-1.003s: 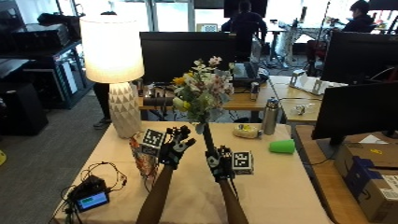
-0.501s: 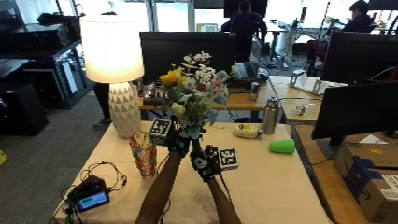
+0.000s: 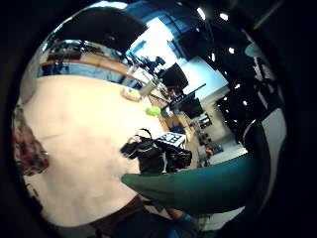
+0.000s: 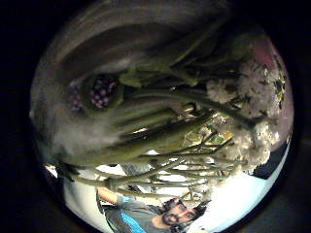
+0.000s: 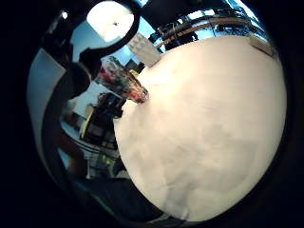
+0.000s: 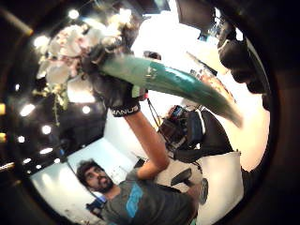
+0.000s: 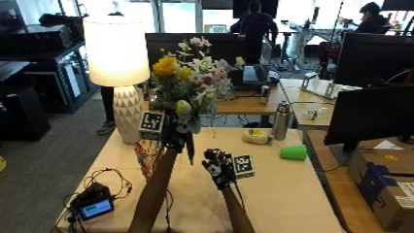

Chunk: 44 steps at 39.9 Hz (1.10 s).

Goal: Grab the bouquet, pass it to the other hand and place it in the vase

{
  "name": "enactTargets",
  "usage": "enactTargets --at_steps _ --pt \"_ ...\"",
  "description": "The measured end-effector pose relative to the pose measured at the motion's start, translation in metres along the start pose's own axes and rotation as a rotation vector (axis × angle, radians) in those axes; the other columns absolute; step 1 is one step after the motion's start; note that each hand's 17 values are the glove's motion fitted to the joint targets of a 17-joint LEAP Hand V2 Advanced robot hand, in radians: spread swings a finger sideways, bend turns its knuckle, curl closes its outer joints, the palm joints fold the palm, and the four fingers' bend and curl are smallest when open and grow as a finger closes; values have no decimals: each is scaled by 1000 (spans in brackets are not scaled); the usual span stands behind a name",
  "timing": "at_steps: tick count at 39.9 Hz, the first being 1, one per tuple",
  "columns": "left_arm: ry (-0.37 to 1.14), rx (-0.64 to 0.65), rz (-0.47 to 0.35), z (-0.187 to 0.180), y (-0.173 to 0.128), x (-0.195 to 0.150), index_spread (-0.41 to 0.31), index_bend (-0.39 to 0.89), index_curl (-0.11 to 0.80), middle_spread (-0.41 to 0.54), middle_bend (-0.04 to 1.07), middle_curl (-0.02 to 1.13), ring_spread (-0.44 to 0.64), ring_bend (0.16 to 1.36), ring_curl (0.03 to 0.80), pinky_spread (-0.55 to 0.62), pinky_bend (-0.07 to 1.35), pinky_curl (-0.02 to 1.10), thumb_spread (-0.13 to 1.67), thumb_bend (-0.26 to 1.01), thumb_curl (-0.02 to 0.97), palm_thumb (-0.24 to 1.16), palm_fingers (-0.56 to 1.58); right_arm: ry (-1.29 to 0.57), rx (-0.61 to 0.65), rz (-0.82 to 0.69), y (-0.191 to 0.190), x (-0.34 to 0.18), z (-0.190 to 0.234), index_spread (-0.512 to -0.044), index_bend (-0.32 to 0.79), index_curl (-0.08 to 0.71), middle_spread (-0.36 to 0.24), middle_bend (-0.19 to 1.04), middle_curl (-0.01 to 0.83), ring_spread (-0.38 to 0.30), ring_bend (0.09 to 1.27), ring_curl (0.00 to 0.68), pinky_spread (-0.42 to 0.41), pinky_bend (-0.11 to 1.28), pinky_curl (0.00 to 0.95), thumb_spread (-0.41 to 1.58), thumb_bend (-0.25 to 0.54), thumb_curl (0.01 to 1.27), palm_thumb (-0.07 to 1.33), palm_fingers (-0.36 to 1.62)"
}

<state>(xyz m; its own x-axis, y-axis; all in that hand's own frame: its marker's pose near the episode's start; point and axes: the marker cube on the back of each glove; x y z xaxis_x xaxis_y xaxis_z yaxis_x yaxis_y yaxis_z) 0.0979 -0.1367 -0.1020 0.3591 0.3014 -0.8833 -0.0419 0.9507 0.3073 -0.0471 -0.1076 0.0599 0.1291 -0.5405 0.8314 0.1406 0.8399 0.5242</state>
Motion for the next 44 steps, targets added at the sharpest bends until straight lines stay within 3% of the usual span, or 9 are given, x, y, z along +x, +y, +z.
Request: enactTargets --at_steps 3,8,14,21,35,38,42,43,44 --pt "-91 68 122 -27 -9 9 -279 164 316 -307 452 517 -345 757 435 -363 549 440 294 -16 652 959 1250 -19 23 68 6 3 -9 -294 152 469 -177 512 538 -195 752 482 -116 638 458 897 -30 602 872 819" --pt "-105 244 -29 -74 -6 20 -278 153 332 -305 449 527 -347 759 446 -366 552 443 277 -25 677 964 1227 -9 52 103 11 7 -19 -300 139 440 -176 467 508 -177 630 431 -8 576 419 949 -22 580 867 806" --pt "-176 473 -81 -138 -4 9 -273 144 342 -309 442 538 -348 761 456 -364 560 446 292 -30 696 960 1212 -9 54 187 15 9 -15 -303 130 413 -176 422 484 -164 549 395 64 517 386 990 -23 557 855 821" --pt "-223 572 -129 -178 -7 -17 -271 140 350 -311 435 547 -348 762 464 -364 561 450 315 -30 714 960 1205 -1 37 115 12 17 -5 -307 132 391 -176 378 466 -154 498 384 120 470 373 1020 -22 538 848 845" --pt "-283 399 -324 -184 -13 -115 -259 130 361 -308 445 568 -341 735 468 -350 541 451 341 -30 741 958 1159 -8 19 235 17 10 9 -308 128 358 -174 327 454 -143 424 381 171 396 361 1043 -19 513 851 865" --pt "-279 309 -388 -180 -6 -127 -245 107 353 -301 439 569 -329 704 464 -328 497 441 374 -32 741 954 1049 14 26 175 14 16 5 -308 129 353 -172 318 452 -142 409 381 178 384 360 1045 -20 508 853 866" --pt "-310 234 -423 -181 7 -143 -133 -8 295 -261 448 600 -293 704 491 -179 411 450 583 -61 692 855 634 42 38 154 13 16 -1 -308 132 348 -171 305 451 -137 392 382 190 368 359 1047 -20 503 854 865" --pt "-317 228 -423 -182 9 -147 -158 50 304 -263 475 619 -300 718 501 -212 457 470 575 -39 697 878 787 28 42 154 13 14 -1 -307 128 346 -171 304 451 -137 386 381 191 373 361 1047 -20 502 854 871" --pt "-323 223 -421 -183 12 -151 -105 -10 271 -253 442 588 -282 702 473 -147 390 431 632 -58 677 837 615 7 44 147 13 11 -1 -307 131 345 -171 301 450 -136 382 380 193 363 358 1047 -20 501 854 868"
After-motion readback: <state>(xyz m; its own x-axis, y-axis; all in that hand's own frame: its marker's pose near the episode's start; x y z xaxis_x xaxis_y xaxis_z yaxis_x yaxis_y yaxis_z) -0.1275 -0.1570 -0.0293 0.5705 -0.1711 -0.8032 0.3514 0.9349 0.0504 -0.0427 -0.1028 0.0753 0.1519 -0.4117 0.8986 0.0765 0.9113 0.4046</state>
